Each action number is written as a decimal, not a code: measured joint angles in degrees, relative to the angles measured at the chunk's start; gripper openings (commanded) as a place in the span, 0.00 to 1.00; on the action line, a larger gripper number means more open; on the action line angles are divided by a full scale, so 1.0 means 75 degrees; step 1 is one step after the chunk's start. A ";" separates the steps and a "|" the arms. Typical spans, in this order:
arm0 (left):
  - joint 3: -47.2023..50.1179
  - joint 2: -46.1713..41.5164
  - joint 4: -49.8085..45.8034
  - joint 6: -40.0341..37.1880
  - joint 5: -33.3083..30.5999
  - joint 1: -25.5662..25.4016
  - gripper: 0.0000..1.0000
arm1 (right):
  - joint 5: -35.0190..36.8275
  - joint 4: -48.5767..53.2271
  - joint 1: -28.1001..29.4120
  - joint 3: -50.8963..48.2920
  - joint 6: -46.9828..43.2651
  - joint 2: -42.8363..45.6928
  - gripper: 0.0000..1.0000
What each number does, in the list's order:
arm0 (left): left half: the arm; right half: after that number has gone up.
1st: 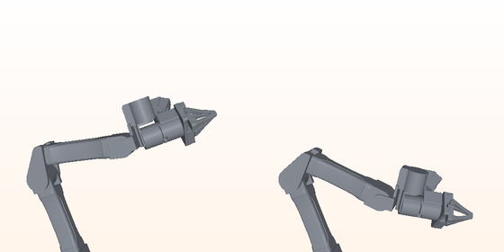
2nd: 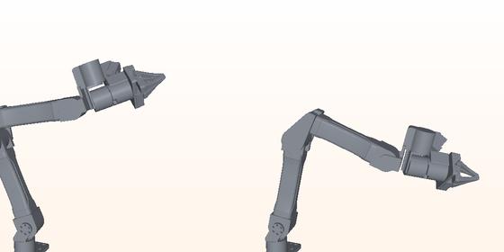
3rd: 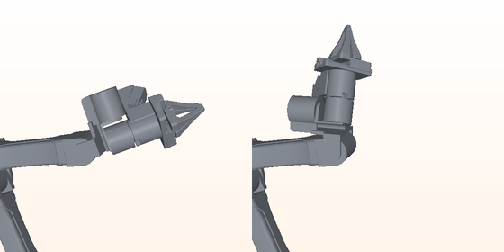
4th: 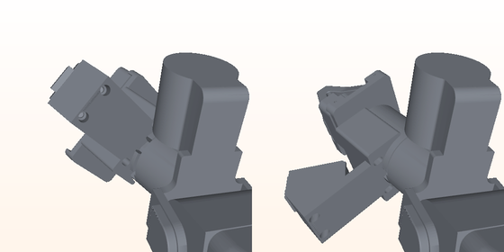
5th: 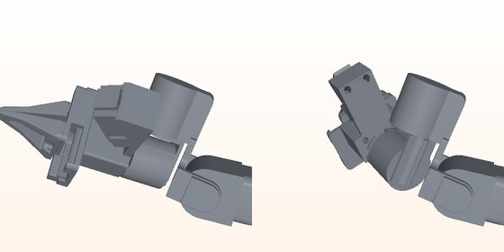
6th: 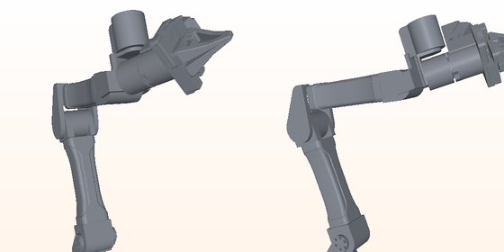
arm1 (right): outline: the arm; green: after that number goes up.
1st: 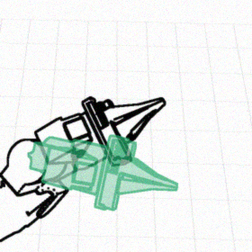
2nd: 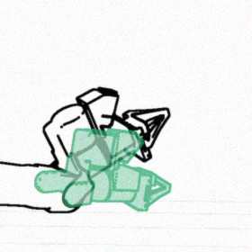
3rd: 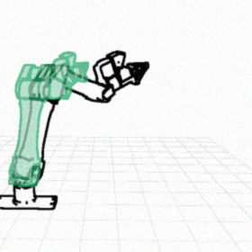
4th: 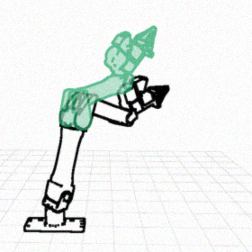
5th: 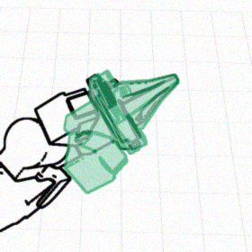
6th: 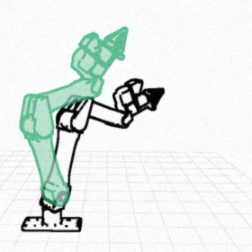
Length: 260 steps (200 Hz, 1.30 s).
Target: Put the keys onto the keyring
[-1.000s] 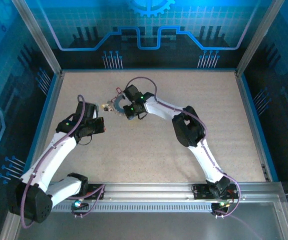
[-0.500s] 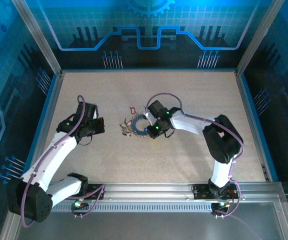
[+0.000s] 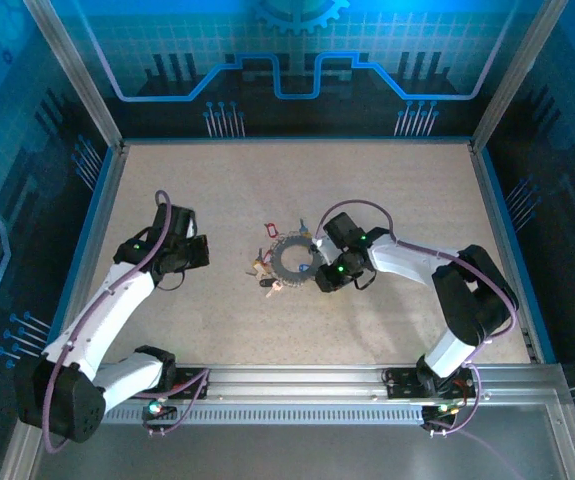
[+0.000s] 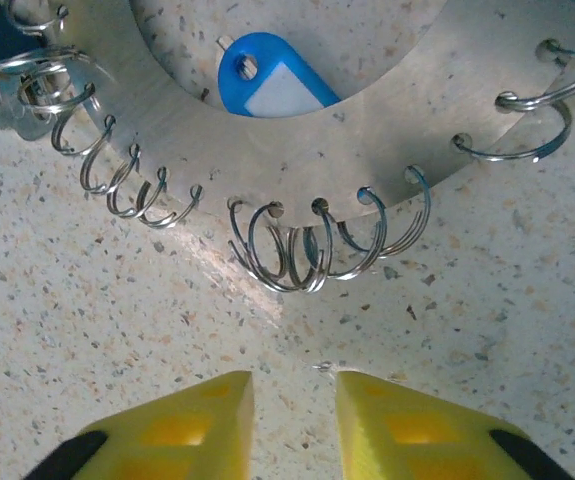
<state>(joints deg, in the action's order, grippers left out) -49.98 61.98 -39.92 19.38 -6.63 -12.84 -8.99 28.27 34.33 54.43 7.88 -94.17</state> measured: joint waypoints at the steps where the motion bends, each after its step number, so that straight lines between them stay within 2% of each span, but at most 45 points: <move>1: 0.0000 0.0003 0.0000 0.0000 0.0000 0.0000 0.00 | -0.0015 0.0000 0.0000 0.0000 0.0003 0.0003 0.33; 57: 0.0000 0.0038 0.0000 0.0000 -0.0003 0.0000 0.00 | -0.0146 -0.0020 -0.0009 -0.0003 -0.0070 0.0694 0.32; 76: 0.0000 0.0038 0.0000 0.0000 -0.0003 0.0000 0.00 | -0.0408 -0.0152 -0.0029 -0.0003 -0.0093 0.0755 0.27; 98: 0.0000 0.0038 0.0000 0.0000 0.0000 0.0000 0.00 | -0.0434 -0.0204 -0.0026 0.0032 0.0035 0.0621 0.21; 149: 0.0000 0.0038 0.0000 0.0000 0.0003 0.0000 0.00 | -0.0204 -0.0233 0.0052 0.0312 0.0262 0.0125 0.21; 190: 0.0000 0.0038 0.0000 0.0000 0.0006 0.0000 0.00 | -0.0181 -0.0230 0.0431 0.0638 0.0326 -0.0172 0.09; 197: 0.0000 0.0038 0.0000 0.0000 0.0003 0.0000 0.00 | -0.0175 -0.0210 0.0472 0.0705 0.0338 -0.0259 0.10; 210: 0.0000 0.0038 0.0000 0.0000 0.0006 0.0000 0.00 | -0.0175 -0.0160 0.0504 0.0822 0.0385 -0.0425 0.25; 218: 0.0000 0.0038 0.0000 0.0000 0.0006 0.0000 0.00 | -0.0149 -0.0143 0.0504 0.0874 0.0417 -0.0519 0.28; 260: 0.0000 0.0038 0.0000 0.0000 0.0006 0.0000 0.00 | -0.0032 -0.0020 0.0504 0.0921 0.0519 -0.0734 0.31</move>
<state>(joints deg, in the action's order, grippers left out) -49.98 62.26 -39.92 19.38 -6.59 -12.84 -9.23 28.12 38.11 61.34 11.77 -99.68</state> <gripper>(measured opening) 0.055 0.312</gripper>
